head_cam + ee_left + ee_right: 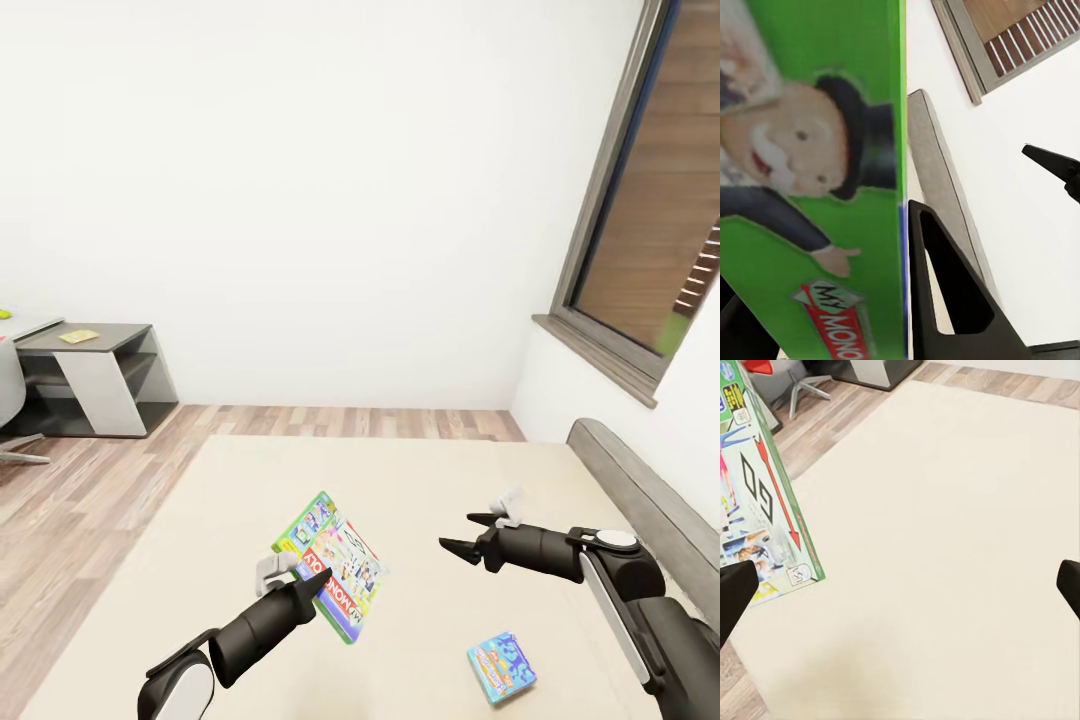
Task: Put all the toys in the child's room - the three board games (two on the bed and one on the table), the two jigsaw puzzles on the table, and the tennis ball on the table - inside the toy box on the table in the child's room.
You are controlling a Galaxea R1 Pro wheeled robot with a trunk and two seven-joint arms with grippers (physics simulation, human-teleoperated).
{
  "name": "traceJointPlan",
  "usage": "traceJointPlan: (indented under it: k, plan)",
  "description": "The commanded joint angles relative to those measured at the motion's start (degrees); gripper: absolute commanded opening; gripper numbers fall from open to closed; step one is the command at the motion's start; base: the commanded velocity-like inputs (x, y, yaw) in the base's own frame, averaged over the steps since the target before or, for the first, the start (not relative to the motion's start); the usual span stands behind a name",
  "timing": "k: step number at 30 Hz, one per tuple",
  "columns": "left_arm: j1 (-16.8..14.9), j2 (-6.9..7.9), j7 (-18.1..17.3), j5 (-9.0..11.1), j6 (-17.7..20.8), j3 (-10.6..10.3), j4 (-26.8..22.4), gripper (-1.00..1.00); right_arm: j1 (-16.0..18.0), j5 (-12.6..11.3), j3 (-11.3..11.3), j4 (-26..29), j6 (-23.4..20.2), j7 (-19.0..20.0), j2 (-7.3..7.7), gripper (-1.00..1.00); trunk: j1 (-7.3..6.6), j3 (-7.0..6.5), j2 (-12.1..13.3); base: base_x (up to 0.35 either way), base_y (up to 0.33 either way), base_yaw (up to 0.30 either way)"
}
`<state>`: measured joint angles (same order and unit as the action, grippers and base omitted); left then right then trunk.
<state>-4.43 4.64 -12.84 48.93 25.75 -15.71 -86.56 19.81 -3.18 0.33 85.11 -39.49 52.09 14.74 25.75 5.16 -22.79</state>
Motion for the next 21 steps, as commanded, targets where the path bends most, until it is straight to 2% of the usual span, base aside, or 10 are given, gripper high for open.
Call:
traceJointPlan:
  k: [1, 21]
  plan:
    - [-0.1, 0.03, 0.0, 0.6, 0.3, 0.0, 0.0, -1.00, 0.1, -0.3, 0.0, 0.0, -0.5, -0.1, 0.03, 1.00, 0.04, 0.13, -0.1, 0.000, 0.295, 0.000]
    - [-0.1, 0.03, 0.0, 0.6, 0.3, 0.0, 0.0, -1.00, 0.1, -0.3, 0.1, 0.1, -0.4, -0.1, 0.03, 1.00, 0.04, -0.02, -0.1, 0.000, 0.295, -0.057]
